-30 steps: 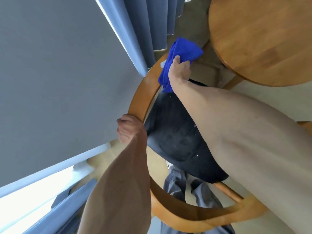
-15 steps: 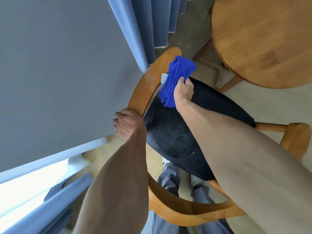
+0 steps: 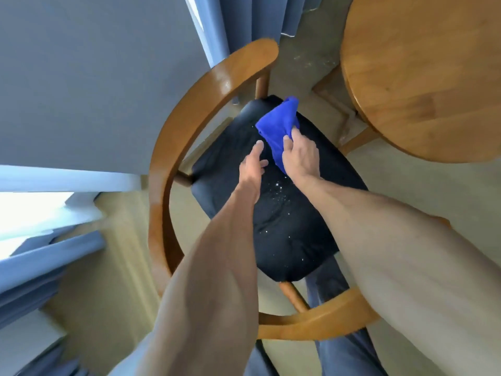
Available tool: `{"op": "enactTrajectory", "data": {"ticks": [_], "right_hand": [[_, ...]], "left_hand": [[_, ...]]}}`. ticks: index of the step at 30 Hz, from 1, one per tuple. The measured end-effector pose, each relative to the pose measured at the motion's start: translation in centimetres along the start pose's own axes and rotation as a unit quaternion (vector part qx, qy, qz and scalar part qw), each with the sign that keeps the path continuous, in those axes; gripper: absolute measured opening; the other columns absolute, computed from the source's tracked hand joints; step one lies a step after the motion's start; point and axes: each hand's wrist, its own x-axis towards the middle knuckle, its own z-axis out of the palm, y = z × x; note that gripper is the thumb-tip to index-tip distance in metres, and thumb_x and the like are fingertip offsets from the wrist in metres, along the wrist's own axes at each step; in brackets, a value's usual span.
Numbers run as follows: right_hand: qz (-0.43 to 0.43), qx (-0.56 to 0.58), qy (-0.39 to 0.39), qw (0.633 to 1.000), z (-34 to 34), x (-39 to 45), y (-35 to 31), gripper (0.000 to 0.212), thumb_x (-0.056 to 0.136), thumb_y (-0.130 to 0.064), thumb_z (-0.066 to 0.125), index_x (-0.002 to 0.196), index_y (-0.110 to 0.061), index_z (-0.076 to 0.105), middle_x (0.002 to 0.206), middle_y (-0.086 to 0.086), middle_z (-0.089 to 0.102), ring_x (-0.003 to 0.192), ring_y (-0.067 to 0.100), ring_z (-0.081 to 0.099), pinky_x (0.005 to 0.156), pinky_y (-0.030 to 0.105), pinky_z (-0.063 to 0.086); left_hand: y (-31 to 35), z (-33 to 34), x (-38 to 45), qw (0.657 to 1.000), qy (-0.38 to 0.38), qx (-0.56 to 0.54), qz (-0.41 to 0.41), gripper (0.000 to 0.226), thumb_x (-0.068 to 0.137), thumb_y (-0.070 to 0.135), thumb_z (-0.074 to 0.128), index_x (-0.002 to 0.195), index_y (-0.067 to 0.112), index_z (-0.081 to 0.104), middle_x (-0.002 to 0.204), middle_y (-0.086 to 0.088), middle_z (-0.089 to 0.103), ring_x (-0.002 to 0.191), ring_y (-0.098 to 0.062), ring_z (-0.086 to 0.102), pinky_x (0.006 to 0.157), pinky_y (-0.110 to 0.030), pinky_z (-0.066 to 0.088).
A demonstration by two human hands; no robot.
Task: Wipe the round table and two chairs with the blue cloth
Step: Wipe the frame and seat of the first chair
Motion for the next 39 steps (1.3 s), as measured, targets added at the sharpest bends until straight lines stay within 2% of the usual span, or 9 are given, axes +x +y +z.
{"op": "enactTrajectory", "data": {"ticks": [2,5,10,15,19,23,29,33,39], "right_hand": [[-0.098,-0.05,-0.046,0.993,-0.2,0.0,1.5,0.035,0.1,-0.029,0.048,0.131,-0.013,0.055,0.108,0.016,0.064,0.101,0.035,0.059,0.086,0.043,0.048],[-0.146,-0.048,-0.127,0.98,-0.4,-0.1,3.6,0.025,0.096,-0.033,0.051,0.103,-0.015,0.067,0.095,0.011,0.066,0.091,0.033,0.059,0.08,0.041,0.05],[-0.07,-0.106,-0.109,0.986,1.5,-0.2,5.4,0.03,0.096,-0.024,0.048,0.122,-0.011,0.055,0.116,0.013,0.055,0.106,0.031,0.053,0.082,0.04,0.047],[-0.034,-0.092,-0.053,0.994,5.6,-0.8,4.9,0.065,0.09,-0.036,0.065,0.144,-0.017,0.035,0.141,0.014,0.036,0.117,0.032,0.045,0.087,0.046,0.05],[0.045,-0.078,-0.002,0.996,7.8,-0.7,4.1,0.086,0.082,-0.035,0.075,0.148,-0.013,0.025,0.134,0.014,0.043,0.119,0.031,0.045,0.087,0.045,0.047],[0.053,-0.088,0.013,0.995,7.8,0.0,4.3,0.056,0.082,-0.034,0.075,0.125,-0.009,0.048,0.122,0.011,0.057,0.116,0.031,0.052,0.093,0.043,0.04],[-0.092,-0.108,0.058,0.988,6.9,-0.4,2.3,0.038,0.09,-0.034,0.067,0.12,-0.015,0.054,0.116,0.004,0.058,0.108,0.025,0.052,0.087,0.038,0.038],[-0.226,-0.14,0.065,0.962,7.9,1.9,-2.3,0.044,0.088,-0.029,0.069,0.127,-0.019,0.053,0.114,0.004,0.056,0.105,0.023,0.051,0.085,0.037,0.042],[-0.374,-0.264,-0.06,0.887,12.4,2.7,-3.7,0.059,0.098,-0.025,0.048,0.152,-0.02,0.027,0.16,0.016,0.021,0.149,0.032,0.018,0.119,0.046,0.02]], "left_hand": [[-0.7,0.4,0.9,0.996,0.044,-0.074,0.011,0.047,0.086,0.055,0.061,0.117,0.02,0.058,0.105,-0.005,0.068,0.09,-0.016,0.062,0.072,-0.025,0.041],[-2.7,1.1,2.0,0.988,0.111,-0.102,-0.036,0.03,0.08,0.037,0.074,0.091,0.013,0.061,0.071,-0.002,0.059,0.05,-0.015,0.051,0.044,-0.017,0.035],[-8.3,0.8,2.1,0.954,0.277,-0.106,-0.044,0.02,0.073,0.02,0.064,0.068,0.019,0.045,0.065,0.003,0.051,0.059,-0.022,0.045,0.051,-0.026,0.039],[-10.1,-1.4,3.7,0.915,0.4,-0.039,0.045,0.025,0.075,0.029,0.06,0.093,0.016,0.047,0.08,0.005,0.057,0.068,-0.017,0.055,0.07,-0.037,0.052],[-7.6,-2.0,6.0,0.931,0.339,0.082,0.109,0.05,0.078,0.041,0.064,0.121,0.018,0.051,0.075,0.015,0.056,0.072,-0.009,0.057,0.073,-0.028,0.046],[-5.6,-2.0,7.2,0.942,0.246,0.224,0.047,0.022,0.07,0.038,0.063,0.077,0.017,0.06,0.066,0.006,0.059,0.066,-0.02,0.06,0.055,-0.027,0.039],[-6.0,-1.9,5.3,0.919,0.306,0.186,0.164,0.016,0.074,0.027,0.057,0.069,0.02,0.044,0.063,0.008,0.052,0.056,-0.011,0.048,0.049,-0.027,0.03],[-6.3,-4.3,5.1,0.908,0.37,0.135,0.142,0.021,0.09,0.031,0.056,0.092,0.014,0.044,0.083,0.0,0.06,0.081,-0.028,0.059,0.067,-0.032,0.038],[-9.4,-6.4,5.8,0.859,0.472,0.191,0.048,0.027,0.092,0.016,0.051,0.119,0.01,0.05,0.124,-0.009,0.052,0.112,-0.029,0.053,0.088,-0.041,0.045]]}}
